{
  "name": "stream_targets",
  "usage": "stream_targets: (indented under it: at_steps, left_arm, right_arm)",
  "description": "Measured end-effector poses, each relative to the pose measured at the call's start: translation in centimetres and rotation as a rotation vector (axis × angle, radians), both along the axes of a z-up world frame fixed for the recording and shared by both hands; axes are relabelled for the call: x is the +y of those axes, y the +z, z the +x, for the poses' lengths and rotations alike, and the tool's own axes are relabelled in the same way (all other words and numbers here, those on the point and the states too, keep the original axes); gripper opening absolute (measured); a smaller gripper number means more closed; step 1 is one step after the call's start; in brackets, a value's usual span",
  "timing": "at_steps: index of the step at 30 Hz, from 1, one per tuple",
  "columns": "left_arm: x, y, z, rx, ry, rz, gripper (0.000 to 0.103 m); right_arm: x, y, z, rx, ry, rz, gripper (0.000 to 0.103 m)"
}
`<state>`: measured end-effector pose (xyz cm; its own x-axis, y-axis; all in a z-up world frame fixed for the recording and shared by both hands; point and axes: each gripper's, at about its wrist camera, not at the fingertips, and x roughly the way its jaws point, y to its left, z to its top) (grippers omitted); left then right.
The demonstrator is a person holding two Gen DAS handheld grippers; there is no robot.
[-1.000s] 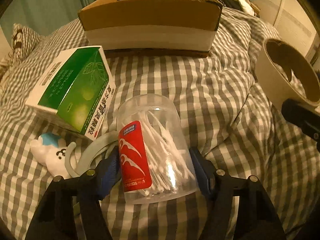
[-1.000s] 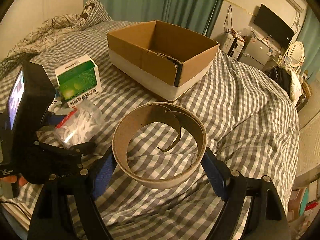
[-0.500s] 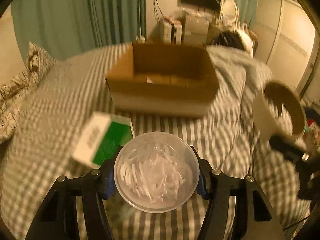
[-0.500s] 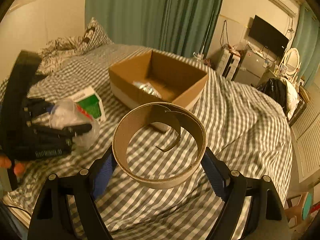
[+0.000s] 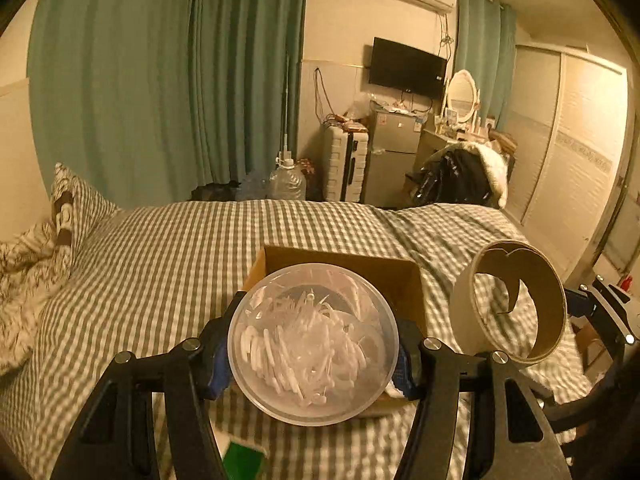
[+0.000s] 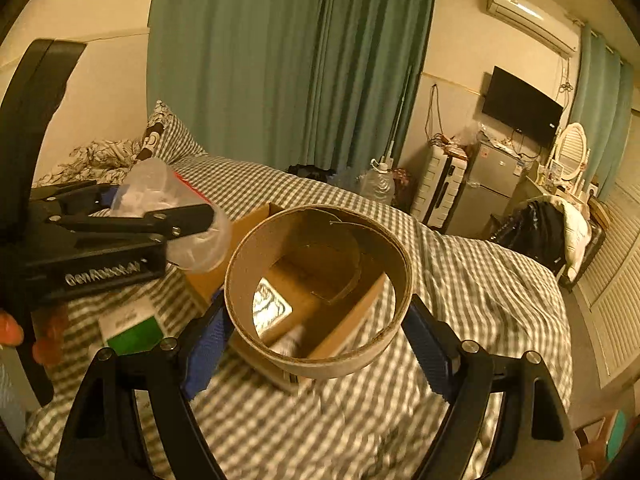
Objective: Organize objects
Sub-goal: 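Carry swab jar and cardboard ring into the box and release both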
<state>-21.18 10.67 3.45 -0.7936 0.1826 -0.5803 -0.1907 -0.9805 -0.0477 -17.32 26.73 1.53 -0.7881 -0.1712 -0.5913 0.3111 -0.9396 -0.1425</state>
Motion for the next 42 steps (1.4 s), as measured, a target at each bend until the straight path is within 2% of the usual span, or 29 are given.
stream_targets:
  at_steps: [4,8,16,19,23,26,29,32,36,39,42]
  left_arm:
    - [0.1,-1.9,-4.0,-0.026,0.026,-0.044,0.063]
    - [0.0,-5.2,-7.6,-0.092,0.044,-0.078,0.063]
    - [0.5,-8.8,-9.6,-0.134,-0.021,-0.097,0.063]
    - [0.1,-9.0,-9.5,-0.158,-0.032,-0.079,0.064]
    - [-0.8,-7.5,-7.9,-0.139,-0.021,-0.077,0.081]
    - [-1.8,-5.3,-5.7,-0.102,-0.012,-0.077,0.086]
    - [-3.0,-2.7,-2.9,-0.063,0.001,-0.082,0.098]
    - [-4.7,-0.4,0.7,-0.017,0.017,-0.102,0.100]
    - [-7.0,1.2,4.6,-0.001,0.048,-0.121,0.103]
    - [-8.6,0.8,7.4,0.000,0.072,-0.146,0.103]
    - [-10.0,-0.9,10.2,-0.015,0.118,-0.170,0.103]
  right_arm:
    - [-0.4,-1.4,-4.2,-0.015,-0.020,-0.012,0.083]
    - [0.0,-3.1,-7.8,-0.008,-0.040,-0.033,0.083]
    - [0.1,-5.5,-12.0,-0.053,-0.036,-0.091,0.085]
    - [0.1,-5.4,-12.0,-0.040,-0.032,-0.123,0.095]
    - [0.3,-4.0,-10.6,-0.020,-0.051,-0.139,0.097]
    - [0.4,-2.0,-8.4,-0.003,-0.054,-0.149,0.097]
    - [0.4,0.3,-5.7,0.014,-0.049,-0.138,0.097]
    - [0.0,2.4,-2.4,0.037,-0.036,-0.106,0.097]
    - [-1.3,4.1,1.7,0.037,0.006,-0.083,0.098]
    - [-2.5,4.3,4.3,0.033,0.035,-0.080,0.098]
    - [-4.1,2.9,6.7,0.015,0.064,-0.071,0.098]
